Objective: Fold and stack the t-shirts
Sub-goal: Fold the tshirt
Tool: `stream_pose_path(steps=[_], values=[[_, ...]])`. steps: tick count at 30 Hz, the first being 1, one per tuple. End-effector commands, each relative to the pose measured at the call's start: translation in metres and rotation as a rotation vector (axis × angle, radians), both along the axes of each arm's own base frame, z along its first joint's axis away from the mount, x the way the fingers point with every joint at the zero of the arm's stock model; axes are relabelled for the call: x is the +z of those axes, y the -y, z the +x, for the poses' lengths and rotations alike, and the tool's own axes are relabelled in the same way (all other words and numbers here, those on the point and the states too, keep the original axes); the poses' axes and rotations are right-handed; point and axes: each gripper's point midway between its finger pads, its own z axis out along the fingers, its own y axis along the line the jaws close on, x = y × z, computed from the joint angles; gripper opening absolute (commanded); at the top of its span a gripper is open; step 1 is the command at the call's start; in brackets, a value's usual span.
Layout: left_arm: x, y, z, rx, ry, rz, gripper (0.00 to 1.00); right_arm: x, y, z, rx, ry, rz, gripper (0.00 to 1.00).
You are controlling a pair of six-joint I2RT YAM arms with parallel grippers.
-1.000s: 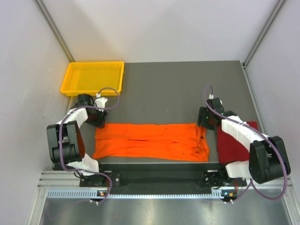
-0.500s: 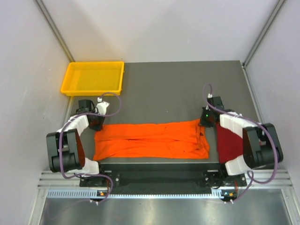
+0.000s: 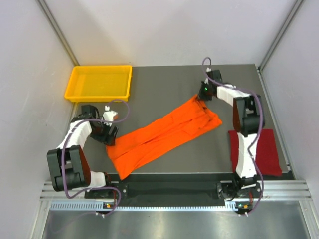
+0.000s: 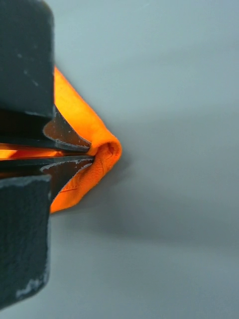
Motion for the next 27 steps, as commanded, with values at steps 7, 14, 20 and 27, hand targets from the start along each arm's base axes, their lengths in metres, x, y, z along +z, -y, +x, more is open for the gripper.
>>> stream_pose_path(steps=[7, 14, 20, 27], values=[[0.023, 0.021, 0.018, 0.006, 0.059, -0.038, 0.81, 0.017, -0.061, 0.125, 0.018, 0.117, 0.086, 0.00], [-0.004, 0.024, 0.026, 0.024, 0.019, 0.021, 0.80, 0.062, -0.024, 0.146, -0.121, 0.216, 0.096, 0.32], [-0.017, 0.025, 0.034, 0.040, -0.007, 0.038, 0.79, 0.140, -0.001, 0.110, -0.062, 0.282, 0.017, 0.62], [-0.043, 0.037, 0.021, -0.025, -0.063, 0.106, 0.74, 0.108, 0.056, 0.034, -0.173, 0.175, -0.082, 0.65]])
